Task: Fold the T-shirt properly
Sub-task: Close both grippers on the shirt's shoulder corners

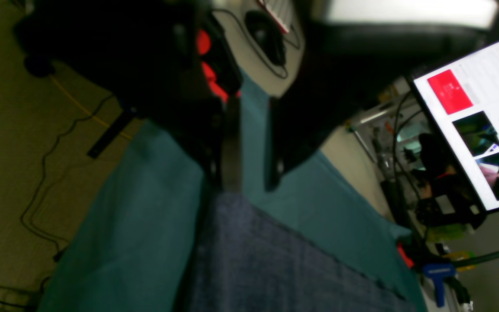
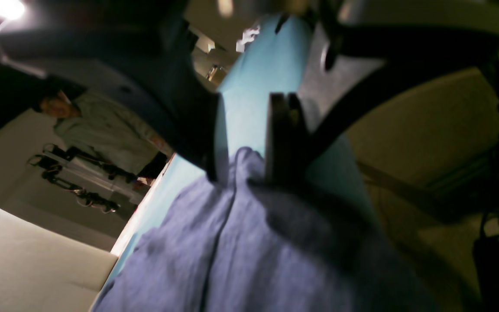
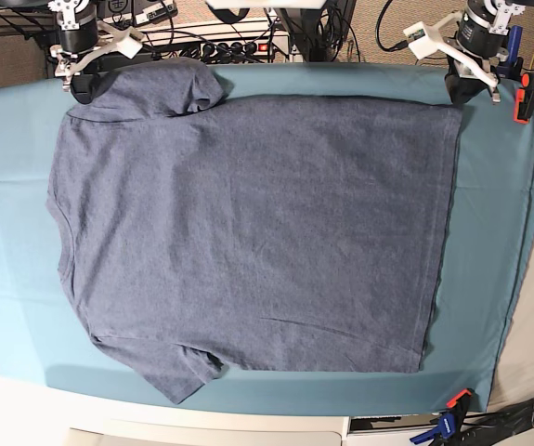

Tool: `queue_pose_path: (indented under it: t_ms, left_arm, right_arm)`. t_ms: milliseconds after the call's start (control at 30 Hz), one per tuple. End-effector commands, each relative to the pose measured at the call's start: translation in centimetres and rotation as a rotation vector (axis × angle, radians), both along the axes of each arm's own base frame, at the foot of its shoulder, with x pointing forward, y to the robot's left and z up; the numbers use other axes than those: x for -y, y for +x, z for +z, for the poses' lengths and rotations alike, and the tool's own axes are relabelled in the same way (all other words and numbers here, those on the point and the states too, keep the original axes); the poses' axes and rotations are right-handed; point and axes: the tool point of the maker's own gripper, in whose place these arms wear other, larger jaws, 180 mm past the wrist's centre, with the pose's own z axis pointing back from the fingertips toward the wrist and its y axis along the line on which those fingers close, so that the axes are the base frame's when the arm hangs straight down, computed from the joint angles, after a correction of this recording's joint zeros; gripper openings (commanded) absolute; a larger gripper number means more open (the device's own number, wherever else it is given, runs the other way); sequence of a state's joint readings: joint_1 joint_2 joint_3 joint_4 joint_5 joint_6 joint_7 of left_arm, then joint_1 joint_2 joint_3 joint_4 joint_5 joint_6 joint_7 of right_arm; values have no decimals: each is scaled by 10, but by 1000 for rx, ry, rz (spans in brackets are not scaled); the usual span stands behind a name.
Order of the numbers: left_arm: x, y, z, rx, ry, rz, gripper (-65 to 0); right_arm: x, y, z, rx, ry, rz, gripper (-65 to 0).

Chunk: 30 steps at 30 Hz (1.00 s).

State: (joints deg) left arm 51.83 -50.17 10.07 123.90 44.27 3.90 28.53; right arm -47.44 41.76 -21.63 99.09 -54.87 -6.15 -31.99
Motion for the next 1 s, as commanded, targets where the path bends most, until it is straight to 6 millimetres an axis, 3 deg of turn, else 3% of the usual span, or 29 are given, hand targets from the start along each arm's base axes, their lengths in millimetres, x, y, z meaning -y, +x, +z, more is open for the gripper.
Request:
queue_pose_path:
  t_ms: [0,200,300,467,567,767,967]
  left_arm:
    - [1,3,7,25,-2,-6,-535]
    - [1,3,7,25,-2,-5,-535]
    - [1,3,7,25,-1,-5,-535]
    - [1,3,7,25,-1,-5,-535]
    - [1,2,6,16,2,-9,-532]
    - [4,-11,-8,-89,-27,-3,-358]
    - [3,-4,-2,-43,-45,19,-358]
  right_arm:
    - [-37,-61,-41,-311,146,79,-459]
    - [-36,-60,-41,-310,145,78,-482]
    - [-36,-60,-41,-307,138,86,-650]
    - [-34,-54,-38,-277,95,121,-650]
    - [-33,-38,-27,-170,91,117,-650]
    - [-29,-21,-13,-50,68,101,-650]
    - [-25,1,0,59,72,69,-650]
